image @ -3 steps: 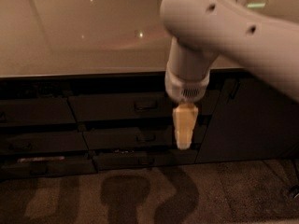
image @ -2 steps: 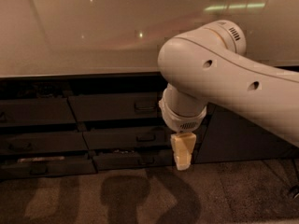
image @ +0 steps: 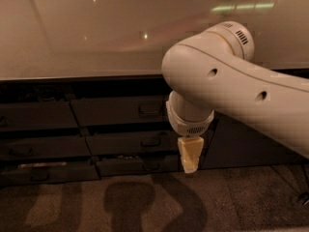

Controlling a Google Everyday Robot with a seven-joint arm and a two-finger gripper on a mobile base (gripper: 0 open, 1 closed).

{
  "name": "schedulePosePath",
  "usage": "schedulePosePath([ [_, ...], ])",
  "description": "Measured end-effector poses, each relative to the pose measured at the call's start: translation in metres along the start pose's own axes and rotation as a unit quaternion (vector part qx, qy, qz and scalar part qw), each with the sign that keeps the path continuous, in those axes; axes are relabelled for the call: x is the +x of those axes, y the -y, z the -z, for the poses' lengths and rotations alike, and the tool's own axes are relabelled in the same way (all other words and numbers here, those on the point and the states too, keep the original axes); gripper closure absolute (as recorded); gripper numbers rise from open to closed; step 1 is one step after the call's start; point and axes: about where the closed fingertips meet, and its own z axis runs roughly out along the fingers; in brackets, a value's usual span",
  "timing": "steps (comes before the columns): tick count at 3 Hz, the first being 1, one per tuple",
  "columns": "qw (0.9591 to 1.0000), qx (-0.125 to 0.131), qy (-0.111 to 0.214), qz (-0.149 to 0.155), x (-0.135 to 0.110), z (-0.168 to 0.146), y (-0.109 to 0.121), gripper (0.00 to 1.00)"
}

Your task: Open top drawer

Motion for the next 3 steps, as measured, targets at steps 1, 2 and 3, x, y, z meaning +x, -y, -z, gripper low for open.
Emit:
schedulePosePath([
  [1,0.9962,0.067,-0.050,0.024,0.005,0.000,0.006,0.00],
  [2,0.9893,0.109,-0.083,0.050,0.019,-0.005,0.020,0.00],
  [3,0.9893,0.109,-0.083,0.050,0.019,-0.005,0.020,0.00],
])
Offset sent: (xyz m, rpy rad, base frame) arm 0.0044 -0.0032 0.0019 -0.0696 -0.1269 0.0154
